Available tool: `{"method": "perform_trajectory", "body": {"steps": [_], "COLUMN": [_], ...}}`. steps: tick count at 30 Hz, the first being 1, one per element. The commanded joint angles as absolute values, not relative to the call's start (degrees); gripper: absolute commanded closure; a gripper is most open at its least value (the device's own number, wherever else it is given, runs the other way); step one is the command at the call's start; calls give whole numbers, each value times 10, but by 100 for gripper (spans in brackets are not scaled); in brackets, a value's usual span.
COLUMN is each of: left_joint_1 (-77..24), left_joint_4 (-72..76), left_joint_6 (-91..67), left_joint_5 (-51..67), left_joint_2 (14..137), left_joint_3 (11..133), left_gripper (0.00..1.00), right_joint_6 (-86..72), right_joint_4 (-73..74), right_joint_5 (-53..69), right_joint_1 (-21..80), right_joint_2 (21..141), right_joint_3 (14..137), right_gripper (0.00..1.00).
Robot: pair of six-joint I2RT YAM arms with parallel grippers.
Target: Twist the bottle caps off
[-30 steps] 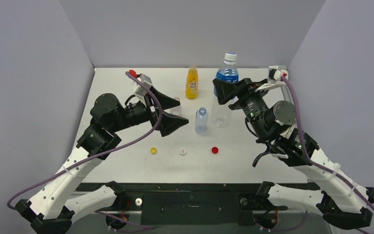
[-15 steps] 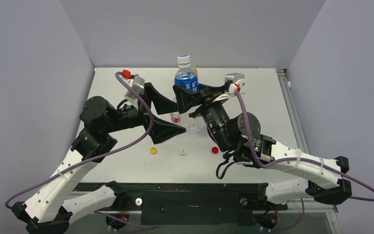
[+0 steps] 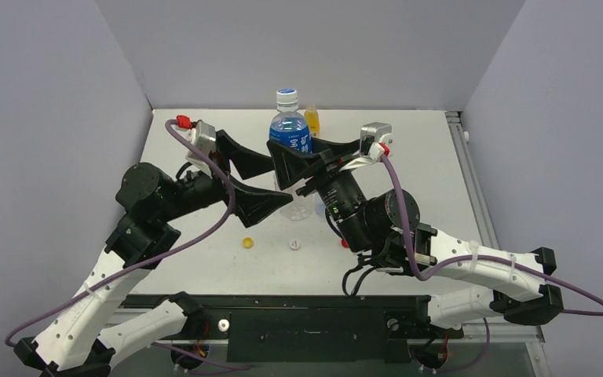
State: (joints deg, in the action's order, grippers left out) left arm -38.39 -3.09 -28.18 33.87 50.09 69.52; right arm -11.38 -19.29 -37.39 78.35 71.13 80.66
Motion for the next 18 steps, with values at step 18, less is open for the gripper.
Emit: {"method": "perform_trajectory", "body": {"steps": [18], "left_joint_1": [-343], "left_joint_4": [46], "left_joint_6": [-357], "left_joint_5": [371], "left_joint_2": [543], "left_joint_3": [728], "left_gripper": [11], "right_joint_6": [-125], "right_joint_4": [-268], "right_joint_5": [-319], "right_joint_1": [807], "right_joint_2": [737], "right_joint_3": [793], "right_gripper": [55]}}
